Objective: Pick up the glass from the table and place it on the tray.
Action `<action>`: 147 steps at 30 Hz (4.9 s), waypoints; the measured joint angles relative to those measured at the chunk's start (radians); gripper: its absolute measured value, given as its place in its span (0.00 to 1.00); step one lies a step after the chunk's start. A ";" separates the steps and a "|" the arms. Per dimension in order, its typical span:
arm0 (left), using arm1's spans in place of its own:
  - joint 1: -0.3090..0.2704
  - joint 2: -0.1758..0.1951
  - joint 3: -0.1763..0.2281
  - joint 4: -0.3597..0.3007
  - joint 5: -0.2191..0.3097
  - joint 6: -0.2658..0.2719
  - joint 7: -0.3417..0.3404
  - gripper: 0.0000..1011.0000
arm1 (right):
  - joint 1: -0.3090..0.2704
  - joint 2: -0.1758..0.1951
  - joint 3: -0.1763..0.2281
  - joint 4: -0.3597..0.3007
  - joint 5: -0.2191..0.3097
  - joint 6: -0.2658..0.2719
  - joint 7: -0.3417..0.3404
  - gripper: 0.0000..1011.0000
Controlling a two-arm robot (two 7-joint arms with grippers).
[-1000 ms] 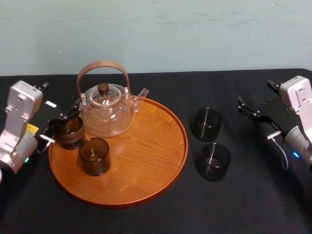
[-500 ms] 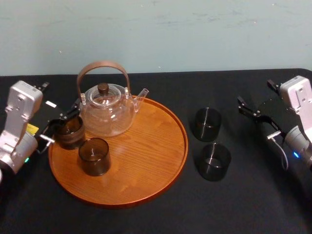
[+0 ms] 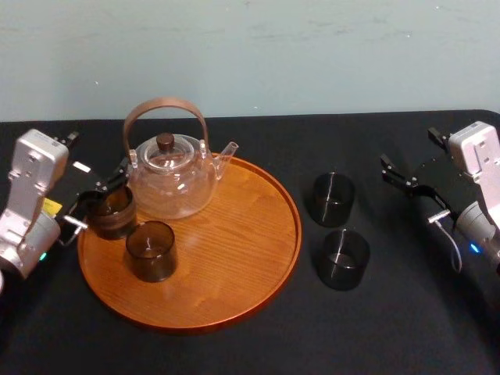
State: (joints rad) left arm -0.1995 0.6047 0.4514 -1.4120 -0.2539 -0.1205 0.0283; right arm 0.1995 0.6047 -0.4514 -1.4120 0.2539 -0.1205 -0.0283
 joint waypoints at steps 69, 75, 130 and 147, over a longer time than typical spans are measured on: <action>0.000 0.000 0.000 0.000 0.000 0.000 0.000 0.99 | -0.411 0.065 0.124 -0.405 0.033 0.052 0.173 0.99; 0.000 0.000 0.000 0.000 0.000 0.000 0.000 0.99 | -0.425 0.060 0.137 -0.406 0.044 0.069 0.192 0.99; 0.000 0.000 0.000 0.000 0.000 0.000 0.000 0.99 | -0.383 -0.052 0.208 -0.367 0.024 0.314 0.348 0.99; 0.000 0.000 0.000 0.000 0.000 0.000 0.000 0.99 | -0.332 -0.083 0.194 -0.319 0.014 0.324 0.385 0.99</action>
State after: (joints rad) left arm -0.1995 0.6047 0.4514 -1.4120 -0.2539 -0.1205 0.0283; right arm -0.1323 0.5219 -0.2576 -1.7313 0.2675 0.2032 0.3568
